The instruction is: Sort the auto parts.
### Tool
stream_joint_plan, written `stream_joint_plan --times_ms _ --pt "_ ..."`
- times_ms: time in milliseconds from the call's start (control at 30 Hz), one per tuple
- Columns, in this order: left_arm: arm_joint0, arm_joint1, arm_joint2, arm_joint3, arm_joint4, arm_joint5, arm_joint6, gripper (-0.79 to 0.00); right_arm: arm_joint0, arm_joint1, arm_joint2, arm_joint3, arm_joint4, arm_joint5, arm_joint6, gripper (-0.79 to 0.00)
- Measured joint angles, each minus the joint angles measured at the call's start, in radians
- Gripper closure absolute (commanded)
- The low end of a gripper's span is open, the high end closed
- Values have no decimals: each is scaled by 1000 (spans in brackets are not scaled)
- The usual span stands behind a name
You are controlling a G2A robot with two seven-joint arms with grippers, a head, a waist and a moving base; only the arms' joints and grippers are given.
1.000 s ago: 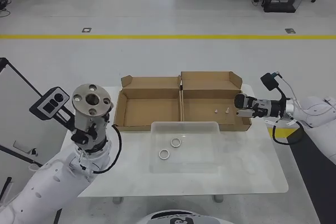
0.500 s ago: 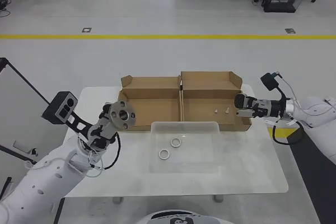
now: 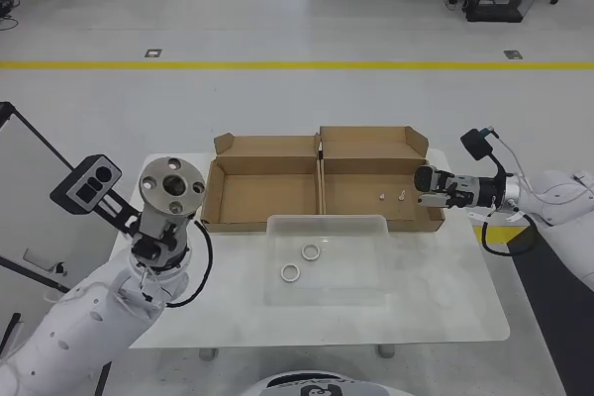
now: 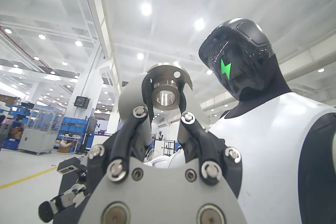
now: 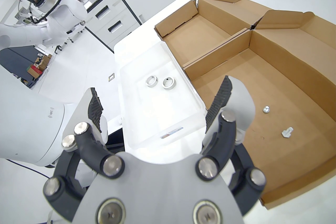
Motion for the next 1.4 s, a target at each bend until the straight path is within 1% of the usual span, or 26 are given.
stream_joint_plan --times_ms 300,1033,1100,1167,1267,1400 --pt "3 -15 -4 -35 0 0 0 0 0 0 0 0 0 0 0 -785" --pt "3 -15 -4 -35 2 0 0 0 0 0 0 0 0 0 0 -785" --pt "7 -18 -3 -40 -9 21 -19 0 0 0 0 0 0 0 0 -785" --pt "4 -25 1 -41 -21 67 -71 0 0 0 0 0 0 0 0 -785" --pt "-16 -39 10 -27 -19 120 -147 0 0 0 0 0 0 0 0 -785" --pt "-44 -61 37 -2 -23 159 -219 0 0 0 0 0 0 0 0 -785"
